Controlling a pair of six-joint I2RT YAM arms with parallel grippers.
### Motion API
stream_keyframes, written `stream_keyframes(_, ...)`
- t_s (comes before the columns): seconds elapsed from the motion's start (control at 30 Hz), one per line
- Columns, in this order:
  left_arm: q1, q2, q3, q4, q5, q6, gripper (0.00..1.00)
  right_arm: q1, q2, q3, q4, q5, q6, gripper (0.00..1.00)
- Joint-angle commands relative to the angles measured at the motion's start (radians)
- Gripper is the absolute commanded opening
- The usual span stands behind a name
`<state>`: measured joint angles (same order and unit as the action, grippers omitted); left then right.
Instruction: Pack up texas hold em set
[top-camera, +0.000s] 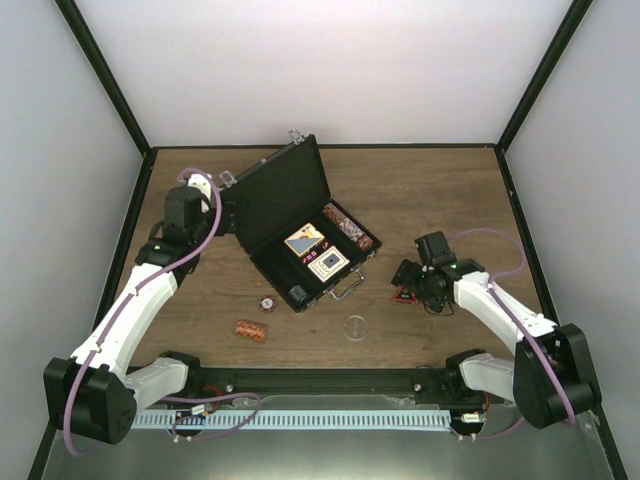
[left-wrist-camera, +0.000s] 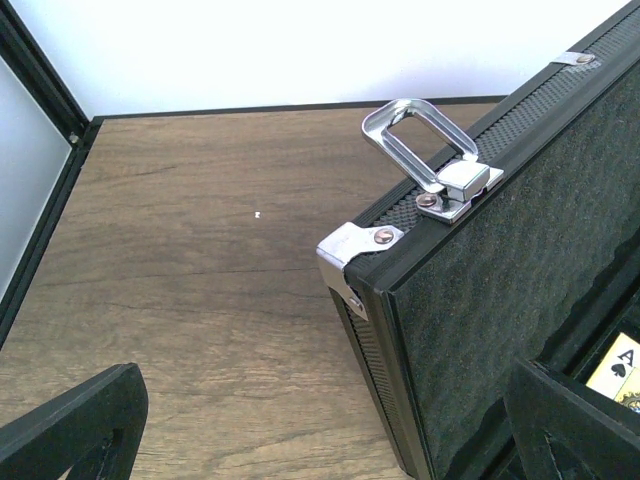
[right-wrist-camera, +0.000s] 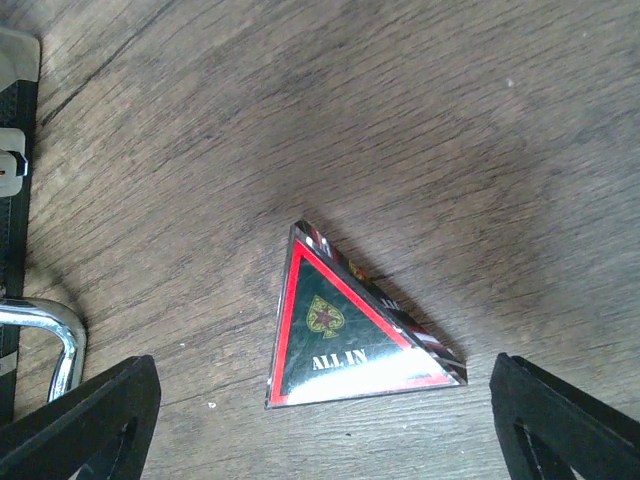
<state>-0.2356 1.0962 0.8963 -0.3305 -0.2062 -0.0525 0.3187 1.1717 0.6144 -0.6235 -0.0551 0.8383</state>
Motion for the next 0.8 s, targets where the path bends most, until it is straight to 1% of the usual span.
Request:
stream_keyframes(0.0,0.001,-0.016,-0.009,0.012,-0.014,-0.014,1.0,0.016,-0.004,-0.008,0.002,-0.018,0.031,0.92)
stream_keyframes(0.13,0.001,-0.019,-0.01,0.012,-0.021,-0.013,1.0,0.03,0.013,0.001,-0.01,-0.036,0.031,0.92)
stream_keyframes(0.3,0.001,-0.02,-0.009,0.013,-0.017,-0.015,1.0,0.039,0.004,-0.016,-0.009,-0.018,0.037,0.92)
stream_keyframes(0.63,0.001,-0.019,-0.009,0.011,-0.007,-0.015,1.0,0.044,0.061,-0.008,0.01,0.002,0.018,0.92)
stream_keyframes(0.77,0.001,-0.026,-0.009,0.011,-0.006,-0.015,1.0,0.045,0.103,-0.006,0.043,-0.04,0.003,0.91)
